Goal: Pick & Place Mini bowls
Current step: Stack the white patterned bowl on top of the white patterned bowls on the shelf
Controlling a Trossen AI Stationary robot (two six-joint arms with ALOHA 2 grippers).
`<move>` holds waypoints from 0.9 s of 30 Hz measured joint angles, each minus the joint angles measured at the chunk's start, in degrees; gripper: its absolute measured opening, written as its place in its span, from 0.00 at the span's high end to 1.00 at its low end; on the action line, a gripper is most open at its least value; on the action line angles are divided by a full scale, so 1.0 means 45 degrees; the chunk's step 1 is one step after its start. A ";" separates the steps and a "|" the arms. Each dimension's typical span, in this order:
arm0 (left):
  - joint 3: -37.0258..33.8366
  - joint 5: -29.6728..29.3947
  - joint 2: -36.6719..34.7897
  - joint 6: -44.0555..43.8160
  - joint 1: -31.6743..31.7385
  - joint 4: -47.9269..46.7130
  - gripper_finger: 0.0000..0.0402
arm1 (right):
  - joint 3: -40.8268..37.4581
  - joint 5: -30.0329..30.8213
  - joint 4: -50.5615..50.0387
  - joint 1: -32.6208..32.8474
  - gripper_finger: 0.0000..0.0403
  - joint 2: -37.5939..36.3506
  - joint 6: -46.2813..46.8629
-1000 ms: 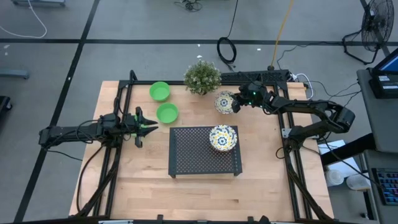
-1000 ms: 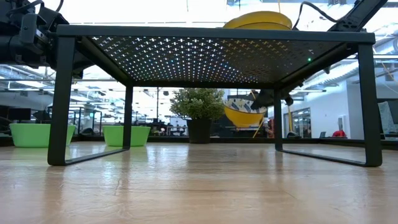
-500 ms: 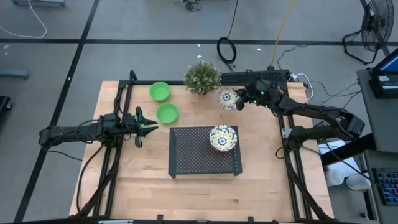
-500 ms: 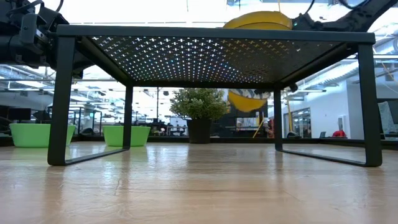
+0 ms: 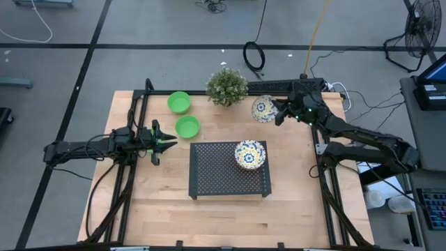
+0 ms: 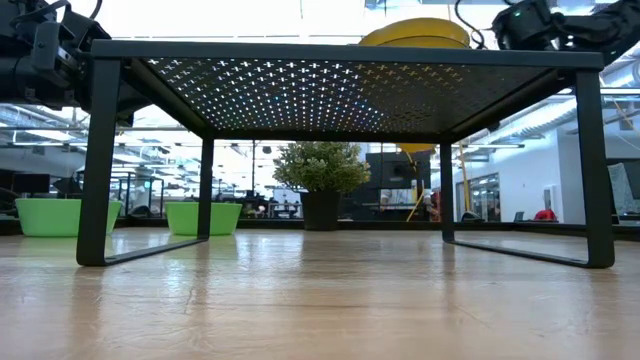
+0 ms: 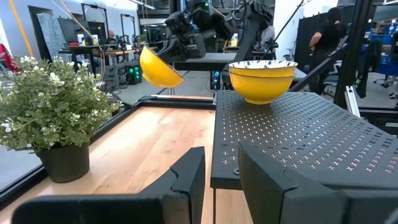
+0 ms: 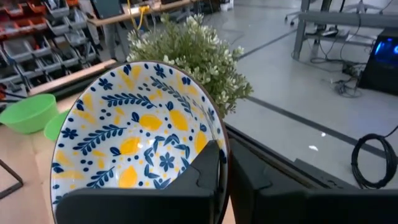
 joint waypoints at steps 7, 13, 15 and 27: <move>0.0000 0.0000 0.0000 0.0000 0.0001 0.0001 0.75 | -0.0452 -0.0047 0.0019 0.0000 0.97 -0.1288 0.0116; 0.0000 0.0000 0.0000 0.0000 -0.0004 0.0001 0.75 | -0.0779 -0.0386 -0.0007 0.0000 0.97 -0.2036 0.0153; 0.0000 0.0000 0.0000 0.0000 0.0001 0.0001 0.75 | -0.0833 -0.0403 0.0026 0.0000 0.97 -0.2237 0.0159; 0.0000 0.0000 0.0000 0.0000 -0.0004 0.0001 0.75 | -0.0981 -0.2400 0.0034 0.0000 0.97 -0.2889 0.0495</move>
